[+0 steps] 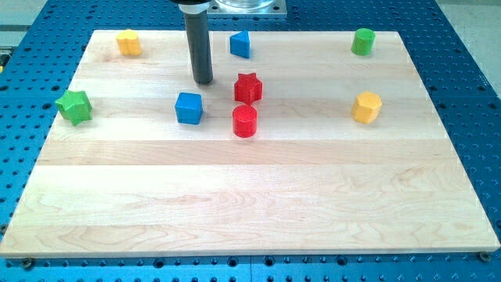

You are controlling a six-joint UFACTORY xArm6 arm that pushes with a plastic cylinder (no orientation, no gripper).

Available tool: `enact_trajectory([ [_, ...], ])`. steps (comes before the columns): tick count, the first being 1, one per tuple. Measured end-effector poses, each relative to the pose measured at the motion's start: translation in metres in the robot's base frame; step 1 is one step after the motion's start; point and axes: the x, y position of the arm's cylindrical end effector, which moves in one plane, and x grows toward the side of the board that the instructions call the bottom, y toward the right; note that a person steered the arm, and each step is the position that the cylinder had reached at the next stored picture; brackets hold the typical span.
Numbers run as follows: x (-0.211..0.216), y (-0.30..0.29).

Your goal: Push the blue cube towards the bottom center of the board

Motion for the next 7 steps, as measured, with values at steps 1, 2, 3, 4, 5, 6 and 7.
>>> enact_trajectory([
  [1,-0.002,0.0],
  [2,-0.002,0.0],
  [3,-0.002,-0.001],
  [4,-0.002,-0.001],
  [5,0.02,-0.001],
  [6,0.055,-0.001],
  [7,0.096,0.014],
])
